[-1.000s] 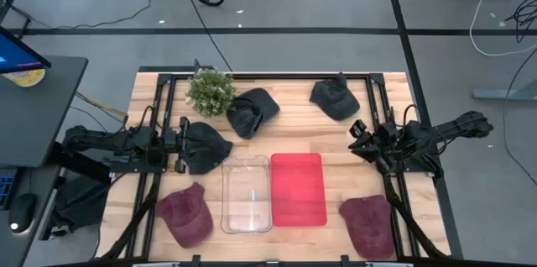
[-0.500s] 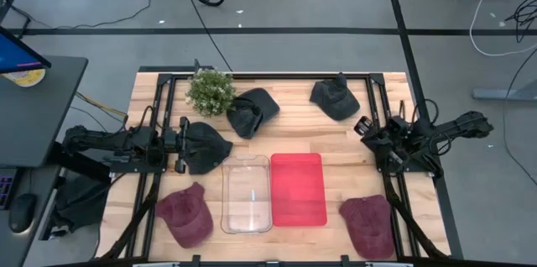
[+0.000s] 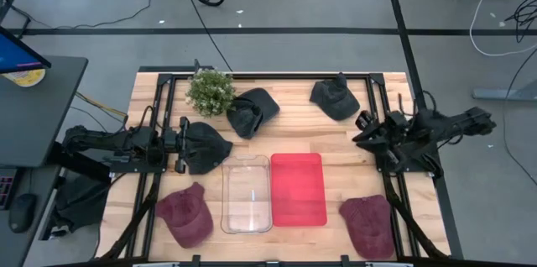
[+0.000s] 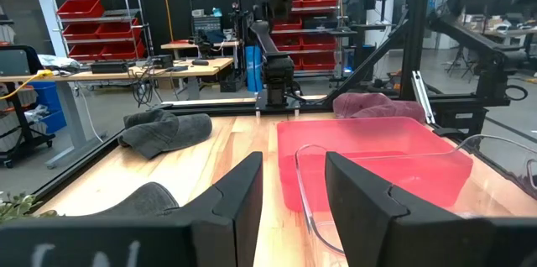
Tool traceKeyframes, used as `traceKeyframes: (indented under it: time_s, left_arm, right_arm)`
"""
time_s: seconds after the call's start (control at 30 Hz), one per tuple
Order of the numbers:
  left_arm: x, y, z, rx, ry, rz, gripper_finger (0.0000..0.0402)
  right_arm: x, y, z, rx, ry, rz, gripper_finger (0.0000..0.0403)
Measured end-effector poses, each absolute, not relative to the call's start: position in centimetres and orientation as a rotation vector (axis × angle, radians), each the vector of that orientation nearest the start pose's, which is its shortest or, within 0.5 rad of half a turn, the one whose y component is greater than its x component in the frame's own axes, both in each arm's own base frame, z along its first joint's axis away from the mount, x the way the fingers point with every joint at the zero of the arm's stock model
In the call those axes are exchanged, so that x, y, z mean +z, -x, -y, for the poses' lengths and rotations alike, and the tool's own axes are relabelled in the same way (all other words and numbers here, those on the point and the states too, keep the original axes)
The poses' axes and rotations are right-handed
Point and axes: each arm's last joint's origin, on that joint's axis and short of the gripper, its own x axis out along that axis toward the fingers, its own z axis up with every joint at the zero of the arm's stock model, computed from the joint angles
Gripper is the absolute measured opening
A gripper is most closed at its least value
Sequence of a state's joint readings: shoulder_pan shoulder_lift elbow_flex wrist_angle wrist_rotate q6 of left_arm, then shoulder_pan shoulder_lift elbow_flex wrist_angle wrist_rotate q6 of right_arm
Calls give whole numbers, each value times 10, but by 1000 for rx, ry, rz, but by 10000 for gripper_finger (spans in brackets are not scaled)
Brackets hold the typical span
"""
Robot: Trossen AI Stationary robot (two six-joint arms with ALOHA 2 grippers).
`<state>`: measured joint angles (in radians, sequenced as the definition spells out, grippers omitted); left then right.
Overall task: Pick & Place hat
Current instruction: Put the right red cap into the red bin
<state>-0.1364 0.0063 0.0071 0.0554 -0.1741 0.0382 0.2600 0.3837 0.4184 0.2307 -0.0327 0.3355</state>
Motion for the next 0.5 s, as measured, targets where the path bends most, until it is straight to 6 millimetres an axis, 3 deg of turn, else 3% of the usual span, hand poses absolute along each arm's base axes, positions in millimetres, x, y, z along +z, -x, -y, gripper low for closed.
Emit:
traceKeyframes:
  time_s: [0.13,0.27,0.5]
  left_arm:
    - [171,-97,8,39,-30,54,135]
    - [171,-97,8,39,-30,55,135]
    - [171,-97,8,39,-30,54,135]
  right_arm:
    - [320,-122,-36,283,-366,-79,114]
    - [337,-140,-43,234,-494,-369,165]
    - [341,-177,-76,249,-763,-888,242]
